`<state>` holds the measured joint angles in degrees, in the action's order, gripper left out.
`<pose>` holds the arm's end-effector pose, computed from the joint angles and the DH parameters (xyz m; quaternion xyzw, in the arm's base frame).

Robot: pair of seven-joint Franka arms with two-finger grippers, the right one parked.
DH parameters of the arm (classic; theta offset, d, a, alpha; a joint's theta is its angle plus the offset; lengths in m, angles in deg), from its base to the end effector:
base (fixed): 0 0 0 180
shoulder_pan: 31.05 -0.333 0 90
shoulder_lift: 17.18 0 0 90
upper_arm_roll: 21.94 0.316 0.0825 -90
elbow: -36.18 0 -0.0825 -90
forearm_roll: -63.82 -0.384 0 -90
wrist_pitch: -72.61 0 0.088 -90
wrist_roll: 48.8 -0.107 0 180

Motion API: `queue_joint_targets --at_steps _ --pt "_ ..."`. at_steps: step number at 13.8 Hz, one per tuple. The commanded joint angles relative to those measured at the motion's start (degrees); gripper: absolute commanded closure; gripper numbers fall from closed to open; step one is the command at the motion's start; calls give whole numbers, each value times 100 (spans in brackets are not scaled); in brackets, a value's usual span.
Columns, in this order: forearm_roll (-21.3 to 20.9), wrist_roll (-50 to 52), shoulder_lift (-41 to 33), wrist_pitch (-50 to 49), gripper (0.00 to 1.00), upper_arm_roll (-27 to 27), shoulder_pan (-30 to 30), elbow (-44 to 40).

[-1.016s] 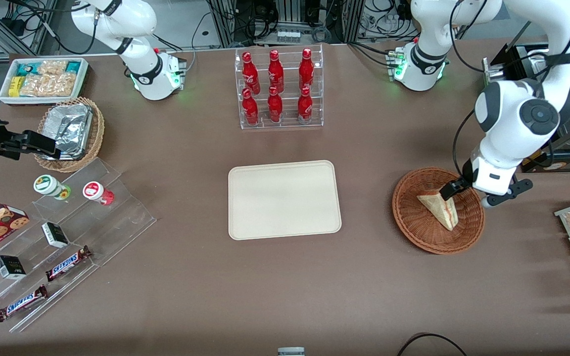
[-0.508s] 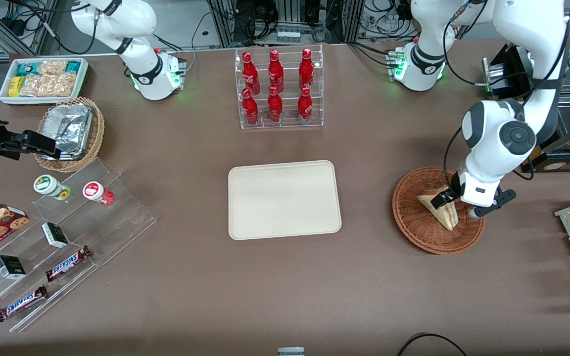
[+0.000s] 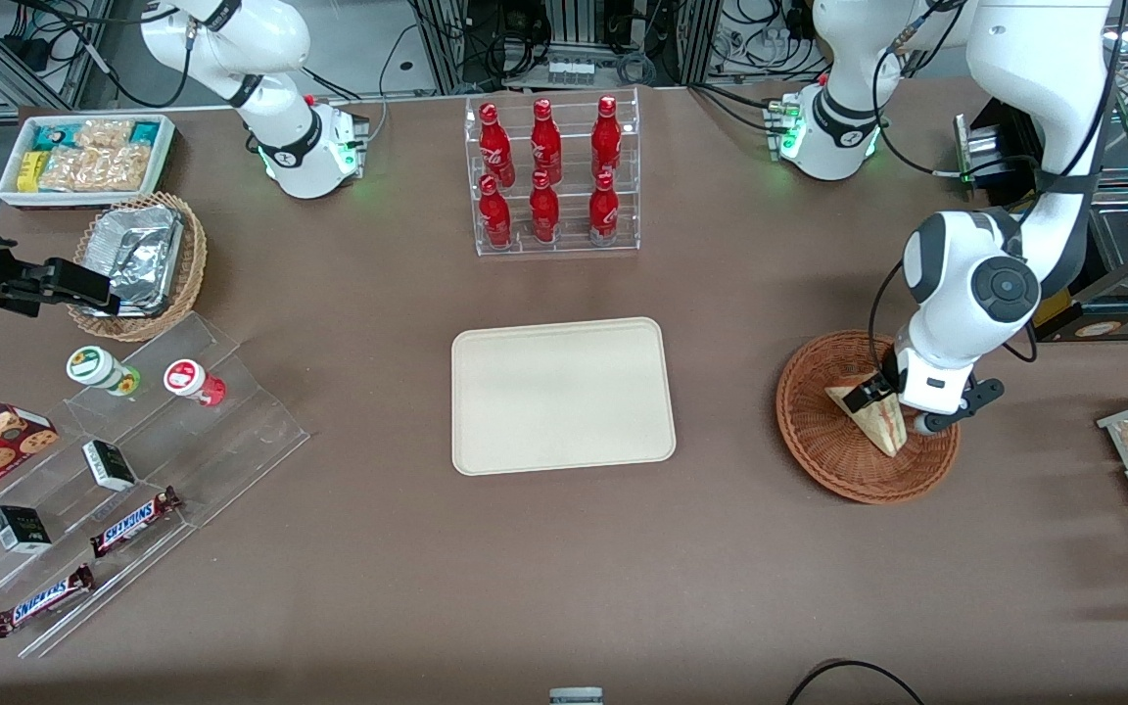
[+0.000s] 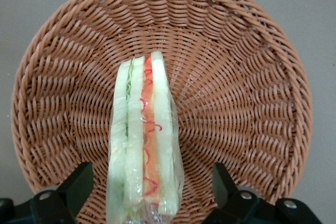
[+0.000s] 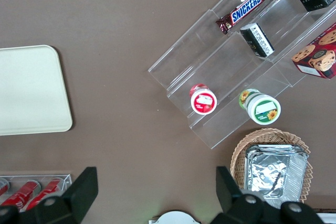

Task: Place sandwich from basket to tray
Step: 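Close the left gripper on the sandwich's upright edge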

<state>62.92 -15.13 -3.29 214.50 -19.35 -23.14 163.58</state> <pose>0.5472 -0.0510 0.2660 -0.9711 -0.2382 -0.0085 0.0079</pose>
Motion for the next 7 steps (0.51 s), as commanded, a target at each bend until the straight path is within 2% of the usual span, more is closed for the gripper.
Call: queue_joint_targets --at_steps 1,4,5,7 --pt "-42 140 87 137 0 31 62 65" --pt "-42 140 176 155 2 40 62 65" --pt "-42 132 176 163 11 40 62 65" --pt "-42 123 176 155 53 40 62 65"
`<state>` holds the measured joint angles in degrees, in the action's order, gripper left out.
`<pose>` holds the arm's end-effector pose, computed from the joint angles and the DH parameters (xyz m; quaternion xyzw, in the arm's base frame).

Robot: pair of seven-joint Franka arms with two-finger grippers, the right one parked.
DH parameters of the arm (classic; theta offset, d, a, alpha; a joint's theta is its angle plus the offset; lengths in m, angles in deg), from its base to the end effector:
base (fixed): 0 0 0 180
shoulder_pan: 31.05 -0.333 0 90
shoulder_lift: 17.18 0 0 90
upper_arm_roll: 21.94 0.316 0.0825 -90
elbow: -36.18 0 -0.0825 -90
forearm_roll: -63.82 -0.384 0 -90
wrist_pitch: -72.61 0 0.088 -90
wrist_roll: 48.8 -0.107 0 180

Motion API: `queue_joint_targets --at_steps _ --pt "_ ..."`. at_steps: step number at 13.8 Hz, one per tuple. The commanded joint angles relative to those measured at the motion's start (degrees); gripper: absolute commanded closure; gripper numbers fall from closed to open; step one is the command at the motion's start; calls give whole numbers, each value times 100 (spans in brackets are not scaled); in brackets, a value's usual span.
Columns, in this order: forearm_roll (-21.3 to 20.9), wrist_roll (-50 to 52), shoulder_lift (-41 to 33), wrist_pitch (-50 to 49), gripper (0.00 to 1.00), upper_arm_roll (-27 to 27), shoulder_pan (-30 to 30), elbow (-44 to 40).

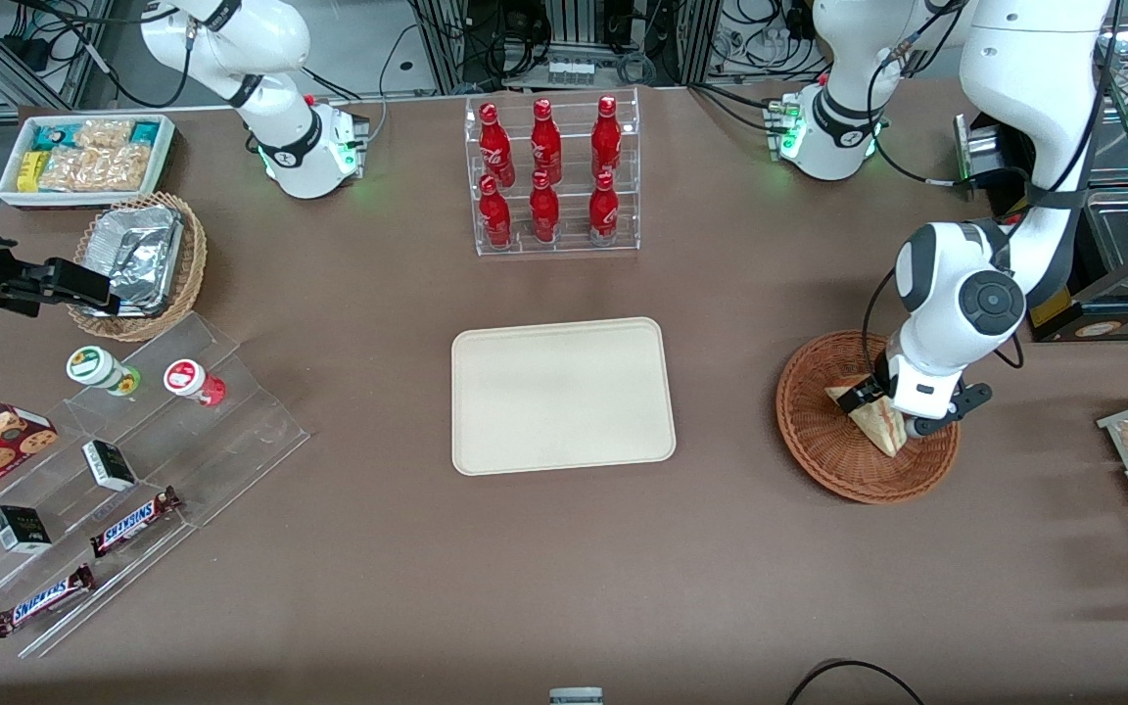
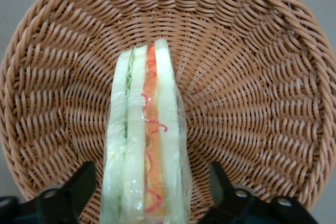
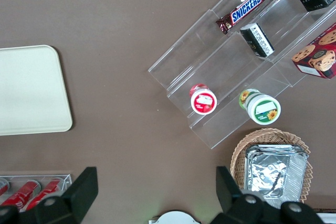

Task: Place sandwich from basket to tray
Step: 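Close the left gripper on the sandwich's upright edge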

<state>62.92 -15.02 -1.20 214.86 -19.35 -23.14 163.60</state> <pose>0.5450 -0.0507 0.2464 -0.9709 -0.2389 0.0057 0.0137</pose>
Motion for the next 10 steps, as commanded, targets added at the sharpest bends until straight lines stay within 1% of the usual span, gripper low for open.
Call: queue_joint_targets --at_steps 1,2,3,5,7,8,10 --pt "-42 103 -42 110 67 39 45 55" --pt "-42 85 -60 84 80 39 45 29" --pt "-42 85 -95 66 85 39 45 20" --pt "-42 85 -235 14 86 48 62 2" --pt "-42 59 -638 -344 86 31 71 -146" --pt "-42 67 -727 -808 86 22 106 -452" --pt "-42 94 -719 -1985 86 -13 360 -1312"
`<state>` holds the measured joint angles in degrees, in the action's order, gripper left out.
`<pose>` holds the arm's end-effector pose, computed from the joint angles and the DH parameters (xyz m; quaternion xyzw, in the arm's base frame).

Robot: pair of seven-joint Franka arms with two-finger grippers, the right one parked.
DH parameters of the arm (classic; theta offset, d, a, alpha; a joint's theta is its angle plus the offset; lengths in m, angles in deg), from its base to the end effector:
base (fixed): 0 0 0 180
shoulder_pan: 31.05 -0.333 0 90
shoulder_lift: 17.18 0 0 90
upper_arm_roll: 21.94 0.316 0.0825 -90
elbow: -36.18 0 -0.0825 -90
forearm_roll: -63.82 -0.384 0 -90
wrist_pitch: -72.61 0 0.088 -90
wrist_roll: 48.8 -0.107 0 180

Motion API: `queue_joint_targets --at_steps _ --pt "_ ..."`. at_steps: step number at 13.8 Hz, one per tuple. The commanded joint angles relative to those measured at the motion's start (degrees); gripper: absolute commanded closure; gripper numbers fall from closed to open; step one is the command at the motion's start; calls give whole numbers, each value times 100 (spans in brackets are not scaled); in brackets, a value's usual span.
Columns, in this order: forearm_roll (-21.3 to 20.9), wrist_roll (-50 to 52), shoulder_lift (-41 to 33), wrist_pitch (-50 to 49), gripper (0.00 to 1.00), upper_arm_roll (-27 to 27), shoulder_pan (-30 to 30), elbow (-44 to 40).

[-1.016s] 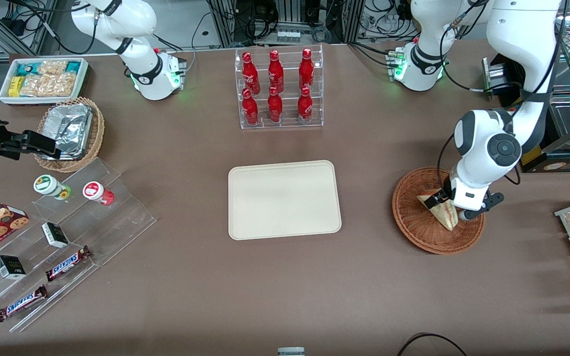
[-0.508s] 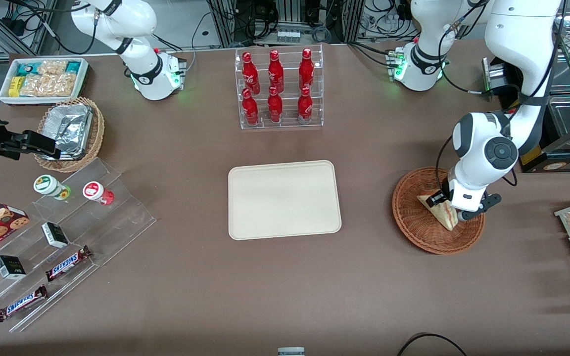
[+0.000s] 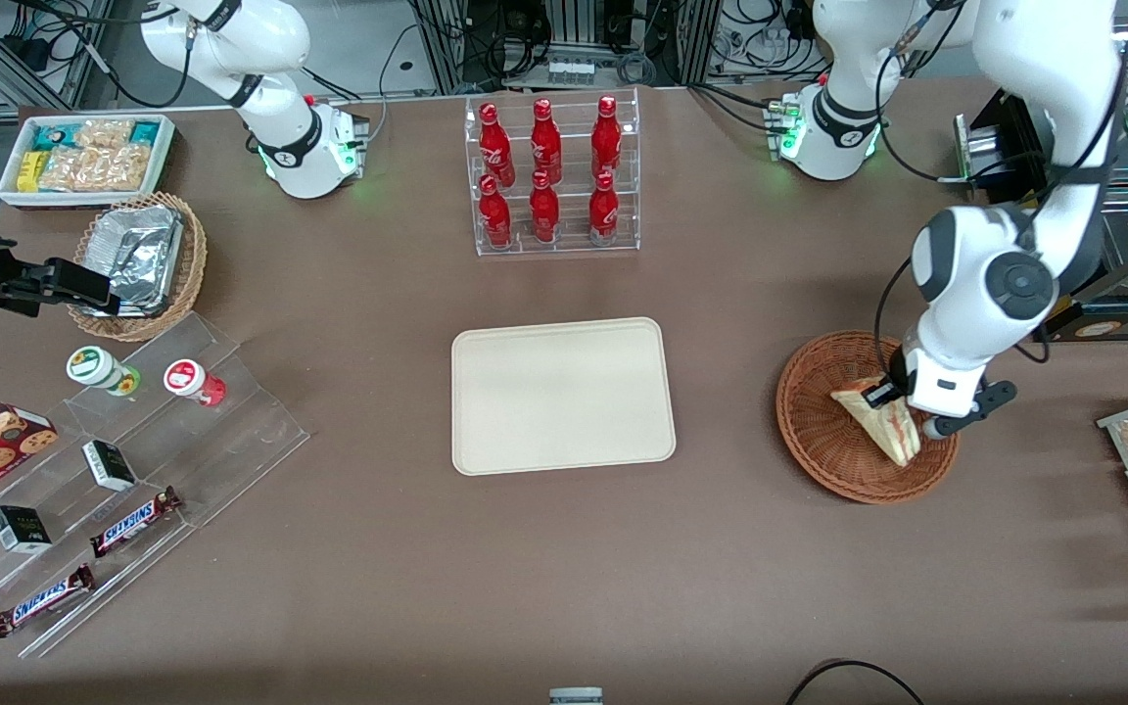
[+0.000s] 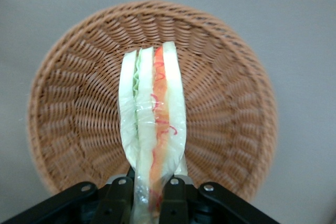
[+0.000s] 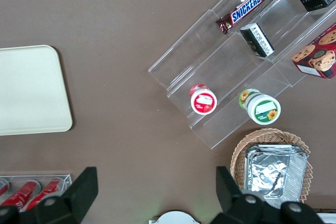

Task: Place sandwich from basket to tray
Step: 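Lift the sandwich and carry it over the cream tray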

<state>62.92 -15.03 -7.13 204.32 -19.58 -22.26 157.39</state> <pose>0.5647 -0.0637 0.3323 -0.9729 -0.2309 -0.0070 0.0075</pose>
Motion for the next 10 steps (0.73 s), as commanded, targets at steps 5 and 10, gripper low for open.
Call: queue_joint_targets --at_steps 5,10 --pt "-33 384 58 -2131 86 -17 1386 -1960" --pt "-25 982 1076 -2096 86 -17 2723 -2996"
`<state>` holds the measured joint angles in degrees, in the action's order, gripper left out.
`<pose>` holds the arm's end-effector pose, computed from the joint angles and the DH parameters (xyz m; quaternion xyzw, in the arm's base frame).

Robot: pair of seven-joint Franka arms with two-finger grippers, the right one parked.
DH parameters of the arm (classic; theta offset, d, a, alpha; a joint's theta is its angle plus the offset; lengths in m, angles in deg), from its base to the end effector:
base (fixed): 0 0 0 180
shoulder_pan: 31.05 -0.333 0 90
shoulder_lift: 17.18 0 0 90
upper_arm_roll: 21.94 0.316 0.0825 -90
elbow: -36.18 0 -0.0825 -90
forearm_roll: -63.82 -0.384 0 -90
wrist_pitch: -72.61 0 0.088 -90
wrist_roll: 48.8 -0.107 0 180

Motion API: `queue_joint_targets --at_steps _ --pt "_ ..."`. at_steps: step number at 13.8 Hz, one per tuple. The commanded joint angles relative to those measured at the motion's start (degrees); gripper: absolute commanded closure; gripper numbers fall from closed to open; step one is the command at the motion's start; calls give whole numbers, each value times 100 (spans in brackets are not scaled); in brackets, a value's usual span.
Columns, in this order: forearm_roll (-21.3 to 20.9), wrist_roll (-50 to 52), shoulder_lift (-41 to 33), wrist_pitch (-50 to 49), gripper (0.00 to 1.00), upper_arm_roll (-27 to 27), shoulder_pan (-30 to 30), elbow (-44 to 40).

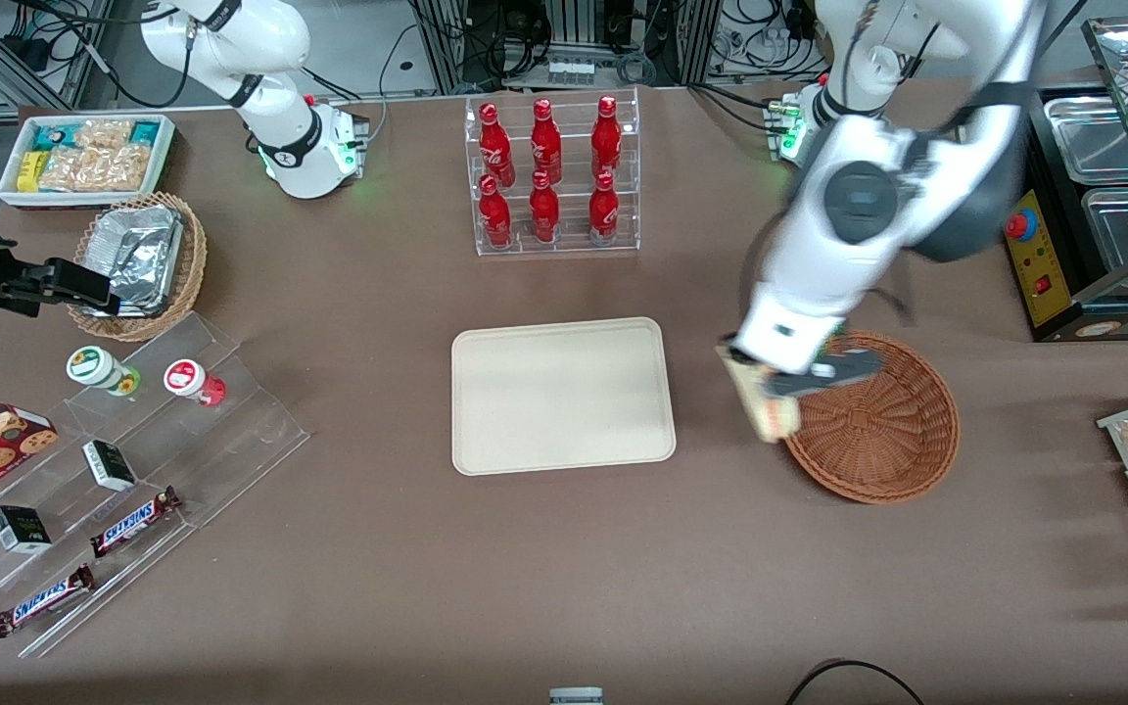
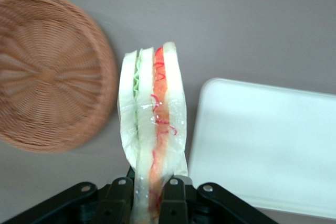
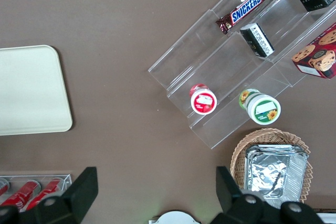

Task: Place sandwich from basket to tray
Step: 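Lift the sandwich and carry it over the cream tray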

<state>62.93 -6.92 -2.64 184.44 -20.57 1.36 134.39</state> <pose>0.5410 -0.3257 0.4374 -0.9958 -0.0912 0.0004 0.0129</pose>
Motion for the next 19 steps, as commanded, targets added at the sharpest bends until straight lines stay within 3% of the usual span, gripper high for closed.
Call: queue_joint_targets --at_steps 1,3,10,19 --pt "-17 180 943 -109 86 82 528 -968" --pt "-8 197 1418 -126 85 82 914 -1365" --pt "54 312 2570 233 85 64 1425 -2026" --pt "71 391 3055 955 85 3 1680 -1982"
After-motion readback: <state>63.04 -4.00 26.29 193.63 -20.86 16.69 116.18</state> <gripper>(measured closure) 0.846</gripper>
